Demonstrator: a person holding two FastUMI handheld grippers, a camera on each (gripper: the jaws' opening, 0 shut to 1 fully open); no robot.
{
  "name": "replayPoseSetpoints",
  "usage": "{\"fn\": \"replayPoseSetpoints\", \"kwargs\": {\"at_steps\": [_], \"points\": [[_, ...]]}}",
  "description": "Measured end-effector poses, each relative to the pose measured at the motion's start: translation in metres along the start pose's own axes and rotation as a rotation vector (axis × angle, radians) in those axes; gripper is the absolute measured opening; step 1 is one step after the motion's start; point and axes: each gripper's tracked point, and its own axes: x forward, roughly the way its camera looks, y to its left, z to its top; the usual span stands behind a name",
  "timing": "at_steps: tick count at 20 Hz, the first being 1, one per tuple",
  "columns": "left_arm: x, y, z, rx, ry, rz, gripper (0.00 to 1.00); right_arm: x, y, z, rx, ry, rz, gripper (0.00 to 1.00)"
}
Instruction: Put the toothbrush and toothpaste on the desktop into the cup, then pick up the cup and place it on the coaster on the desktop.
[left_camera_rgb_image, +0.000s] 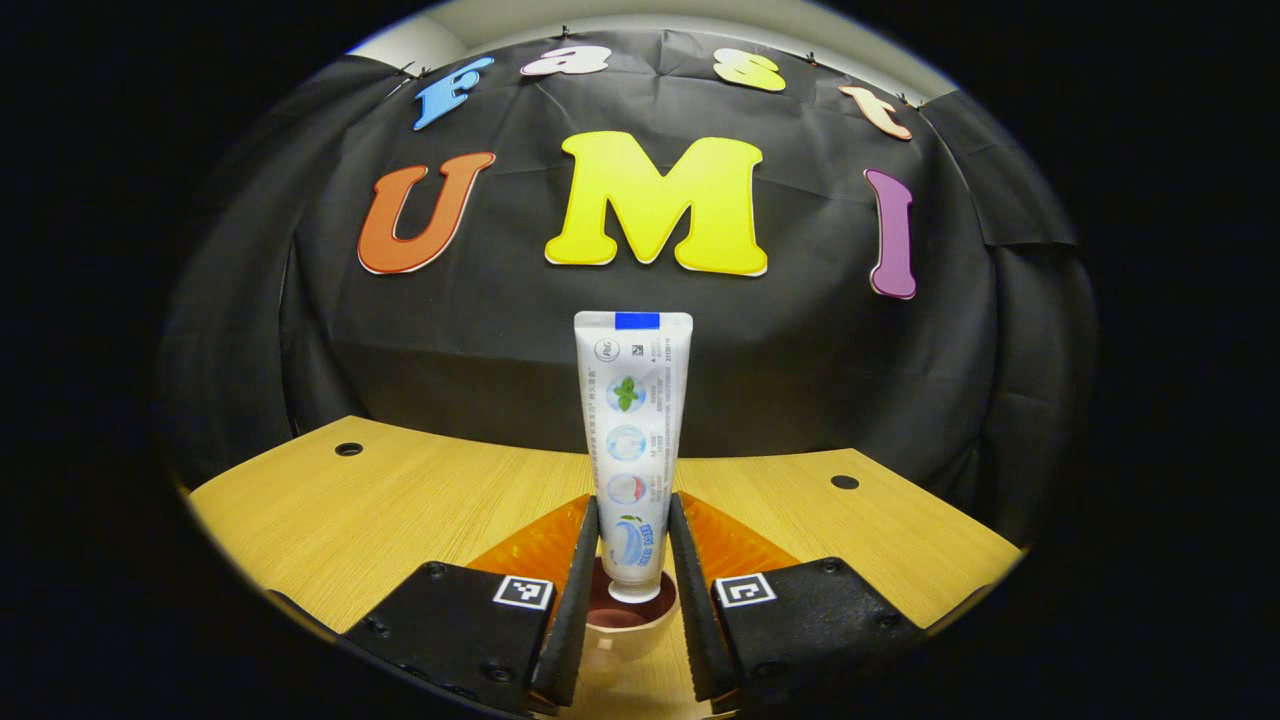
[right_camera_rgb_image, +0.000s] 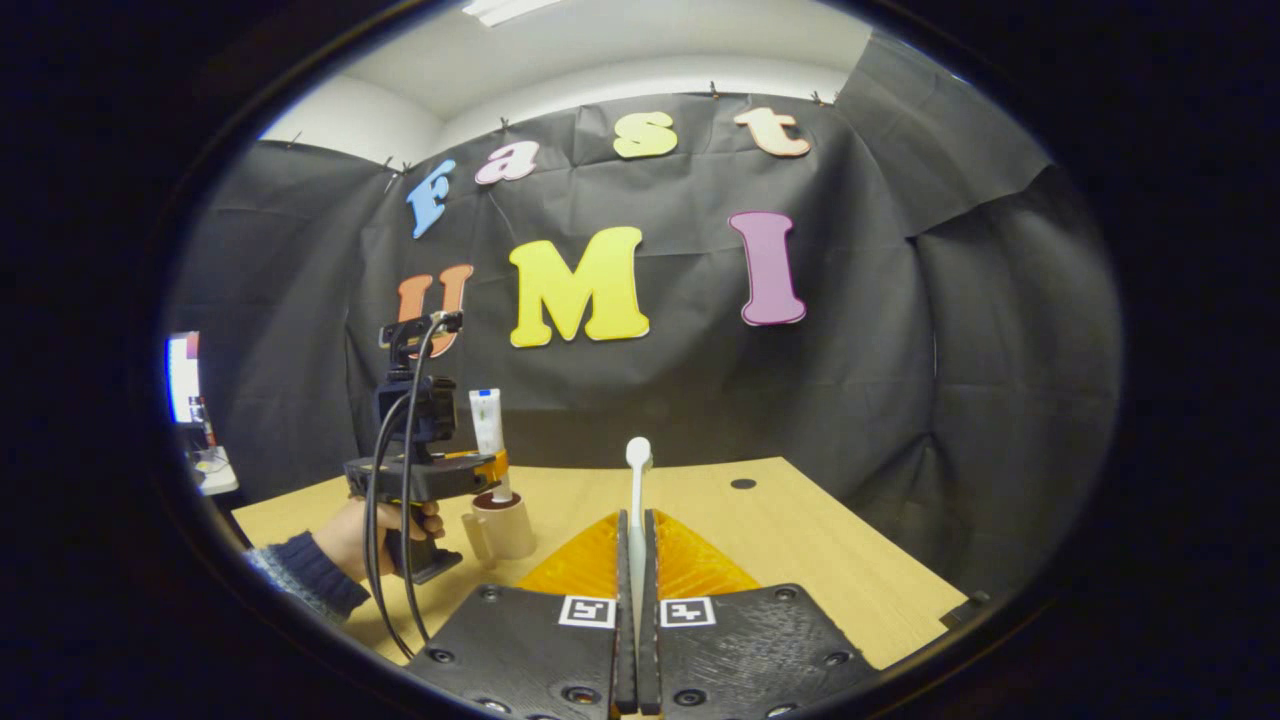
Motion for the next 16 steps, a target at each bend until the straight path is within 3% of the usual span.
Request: {"fn": "replayPoseSetpoints", "kwargs": {"at_steps": [9, 10, 13, 15, 16], "points": [[-0.024, 0.005, 0.022, 0.054, -0.053, 0.028, 0.53, 0.005, 0.002, -0.003, -0.016, 0.0, 0.011, 0.02], [-0.033, 0.006, 0.031, 0.055, -0.076, 0.032, 0.65, 0.008, 0.007, -0.003, -0.018, -0.007, 0.019, 0.02], [-0.065, 0.005, 0.056, 0.05, -0.146, 0.022, 0.88, 0.022, 0.012, -0.007, -0.017, -0.013, 0.024, 0.02], [-0.092, 0.002, 0.074, 0.036, -0.208, 0.002, 0.91, 0.033, 0.018, -0.011, -0.019, -0.002, 0.032, 0.02], [-0.107, 0.003, 0.081, 0.04, -0.234, 0.003, 0.87, 0.039, 0.022, -0.009, -0.016, -0.002, 0.041, 0.0]]}}
